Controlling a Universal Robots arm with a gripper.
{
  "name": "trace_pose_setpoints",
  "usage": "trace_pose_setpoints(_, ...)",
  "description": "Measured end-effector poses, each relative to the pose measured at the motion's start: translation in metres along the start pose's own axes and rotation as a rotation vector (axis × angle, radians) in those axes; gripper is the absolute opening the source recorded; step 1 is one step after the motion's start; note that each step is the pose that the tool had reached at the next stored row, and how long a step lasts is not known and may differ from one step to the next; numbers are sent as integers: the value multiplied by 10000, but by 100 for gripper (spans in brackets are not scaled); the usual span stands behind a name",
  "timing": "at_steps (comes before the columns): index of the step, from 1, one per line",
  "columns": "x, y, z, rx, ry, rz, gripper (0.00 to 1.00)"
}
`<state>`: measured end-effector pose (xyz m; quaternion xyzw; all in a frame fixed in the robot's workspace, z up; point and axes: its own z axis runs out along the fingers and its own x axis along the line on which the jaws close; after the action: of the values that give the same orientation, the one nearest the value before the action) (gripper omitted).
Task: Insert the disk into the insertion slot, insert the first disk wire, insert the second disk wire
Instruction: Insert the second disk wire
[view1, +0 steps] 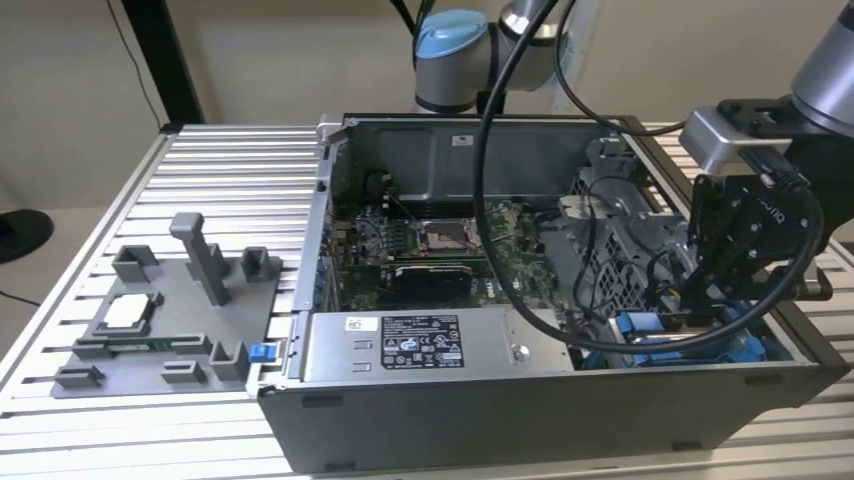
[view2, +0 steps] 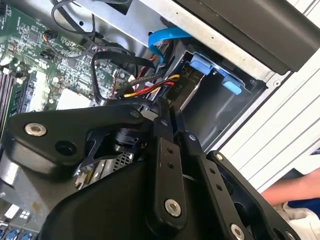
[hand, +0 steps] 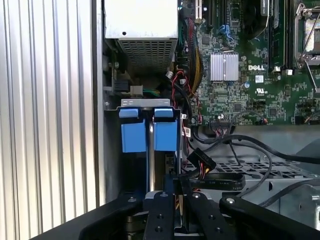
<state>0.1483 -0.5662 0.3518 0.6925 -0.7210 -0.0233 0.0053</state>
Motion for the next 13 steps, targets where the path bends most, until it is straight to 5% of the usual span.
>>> trace_pose_setpoints(13,1,-6,45,48,-31,-5,0)
